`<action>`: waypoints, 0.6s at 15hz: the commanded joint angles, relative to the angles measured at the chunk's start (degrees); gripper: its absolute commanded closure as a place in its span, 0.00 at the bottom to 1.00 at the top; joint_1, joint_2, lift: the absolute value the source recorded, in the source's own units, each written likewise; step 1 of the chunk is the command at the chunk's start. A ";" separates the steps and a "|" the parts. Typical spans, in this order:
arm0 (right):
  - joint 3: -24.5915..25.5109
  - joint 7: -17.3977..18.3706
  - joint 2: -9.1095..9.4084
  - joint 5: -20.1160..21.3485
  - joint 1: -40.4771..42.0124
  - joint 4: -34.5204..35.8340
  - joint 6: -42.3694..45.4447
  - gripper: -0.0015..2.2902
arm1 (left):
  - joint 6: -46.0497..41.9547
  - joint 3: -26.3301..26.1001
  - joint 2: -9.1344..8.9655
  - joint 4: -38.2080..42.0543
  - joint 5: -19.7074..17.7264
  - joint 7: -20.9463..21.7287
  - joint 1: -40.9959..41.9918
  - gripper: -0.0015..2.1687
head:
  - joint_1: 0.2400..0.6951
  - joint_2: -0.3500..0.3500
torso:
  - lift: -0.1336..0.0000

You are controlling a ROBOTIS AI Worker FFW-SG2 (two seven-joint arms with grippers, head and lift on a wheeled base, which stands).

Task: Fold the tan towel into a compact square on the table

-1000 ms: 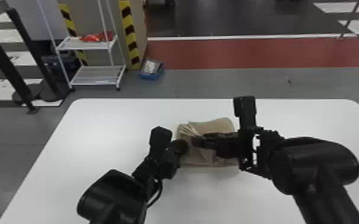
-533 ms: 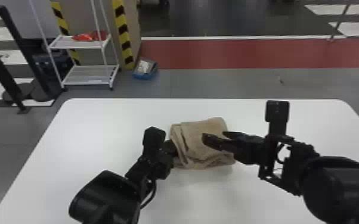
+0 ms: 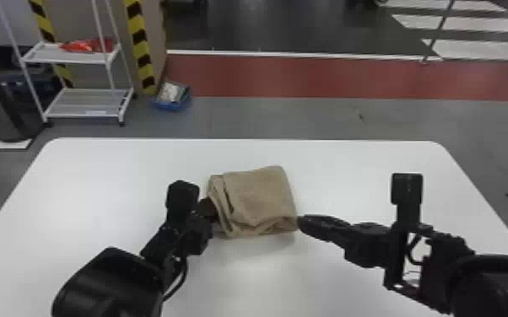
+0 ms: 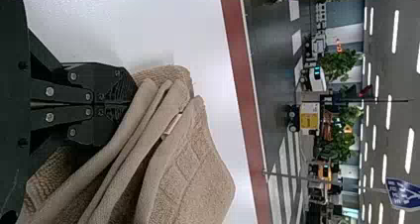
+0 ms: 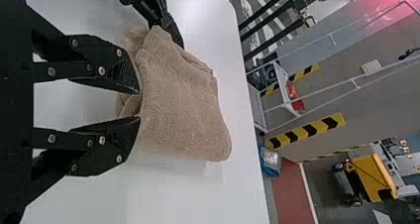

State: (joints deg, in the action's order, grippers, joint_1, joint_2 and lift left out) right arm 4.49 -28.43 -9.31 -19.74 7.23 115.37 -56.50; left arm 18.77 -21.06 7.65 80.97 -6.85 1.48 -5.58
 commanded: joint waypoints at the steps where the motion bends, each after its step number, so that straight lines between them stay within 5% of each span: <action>1: -1.77 -0.05 -0.01 0.93 -0.02 -2.96 2.23 0.98 | 0.00 -0.03 0.09 0.33 0.00 0.02 0.21 0.99 | 1.00 0.40 | 0.18; 5: -5.29 0.74 0.25 3.04 -4.33 -12.28 8.03 0.98 | 0.70 0.14 0.35 1.64 0.09 0.10 1.18 0.99 | 1.00 0.42 | 0.18; 9: -6.16 3.12 0.78 5.15 -7.58 -18.43 14.00 0.98 | 4.92 0.14 0.97 12.63 0.44 0.98 5.66 0.99 | 1.00 0.41 | 0.18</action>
State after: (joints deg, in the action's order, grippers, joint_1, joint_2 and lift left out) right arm -1.65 -25.67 -8.60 -15.14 0.89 98.90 -43.47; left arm 22.34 -21.01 8.33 89.35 -6.74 2.31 -1.72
